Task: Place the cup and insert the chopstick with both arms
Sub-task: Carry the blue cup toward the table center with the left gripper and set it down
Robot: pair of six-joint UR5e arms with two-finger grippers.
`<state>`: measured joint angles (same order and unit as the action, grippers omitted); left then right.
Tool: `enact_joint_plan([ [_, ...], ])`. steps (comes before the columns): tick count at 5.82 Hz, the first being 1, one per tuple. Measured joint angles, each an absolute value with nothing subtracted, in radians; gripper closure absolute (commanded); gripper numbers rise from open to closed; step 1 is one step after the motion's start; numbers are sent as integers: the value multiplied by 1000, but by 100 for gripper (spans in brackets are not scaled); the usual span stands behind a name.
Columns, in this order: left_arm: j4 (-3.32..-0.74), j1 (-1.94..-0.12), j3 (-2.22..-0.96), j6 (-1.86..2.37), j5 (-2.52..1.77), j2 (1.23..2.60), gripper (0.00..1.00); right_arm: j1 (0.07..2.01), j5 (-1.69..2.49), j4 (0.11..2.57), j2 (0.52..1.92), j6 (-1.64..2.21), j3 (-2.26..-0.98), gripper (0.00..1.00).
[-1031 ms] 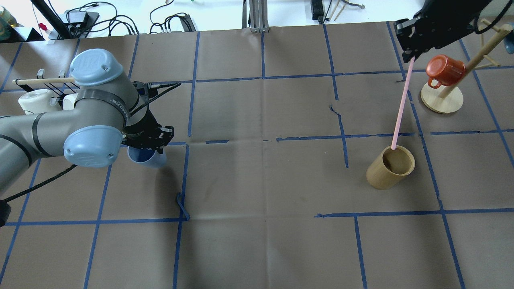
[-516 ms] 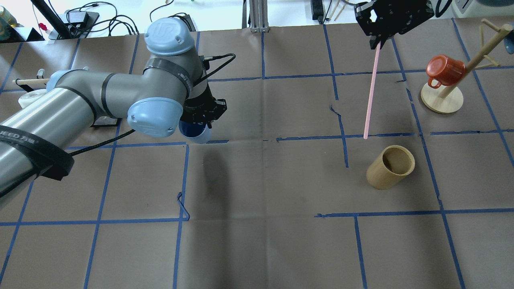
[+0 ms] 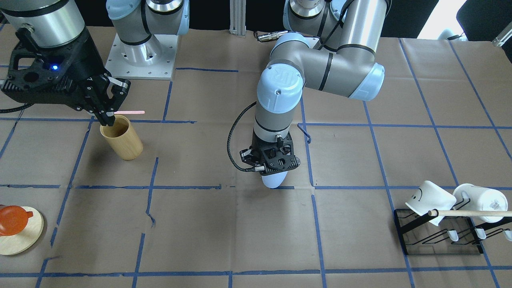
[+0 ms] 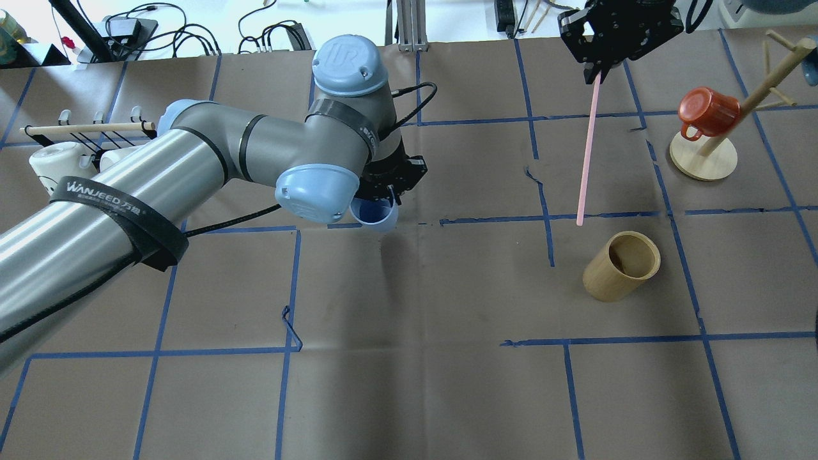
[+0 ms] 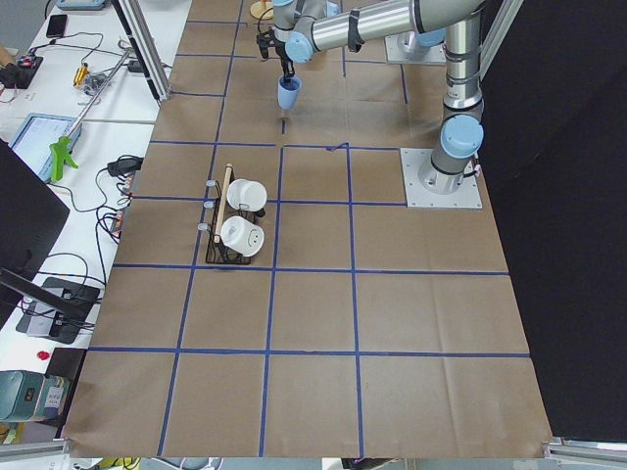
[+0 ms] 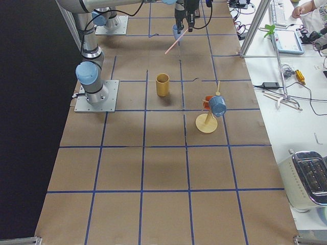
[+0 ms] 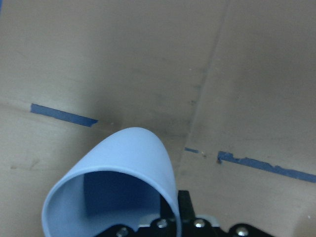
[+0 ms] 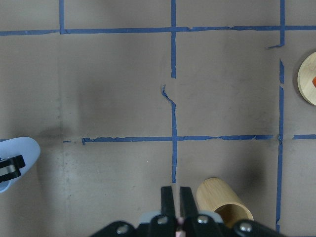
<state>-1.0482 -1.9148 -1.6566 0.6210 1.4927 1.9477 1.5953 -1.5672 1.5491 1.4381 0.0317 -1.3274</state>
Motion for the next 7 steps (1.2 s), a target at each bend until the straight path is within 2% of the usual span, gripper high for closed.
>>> enact_joint_plan([
  [3, -1014, -1944, -1645, 639, 1473, 1991, 90, 1595, -1567, 1552, 1441, 31, -1345, 90],
  [4, -988, -1949, -1645, 641, 1474, 2009, 43, 1595, -1569, 1560, 1446, 31, -1363, 90],
  [5, -969, -1952, -1646, 640, 1477, 2022, 2, 1595, -1569, 1564, 1449, 31, -1375, 90],
  [7, -955, -1954, -1645, 631, 1483, 2024, 1, 1595, -1569, 1566, 1450, 31, -1380, 90],
])
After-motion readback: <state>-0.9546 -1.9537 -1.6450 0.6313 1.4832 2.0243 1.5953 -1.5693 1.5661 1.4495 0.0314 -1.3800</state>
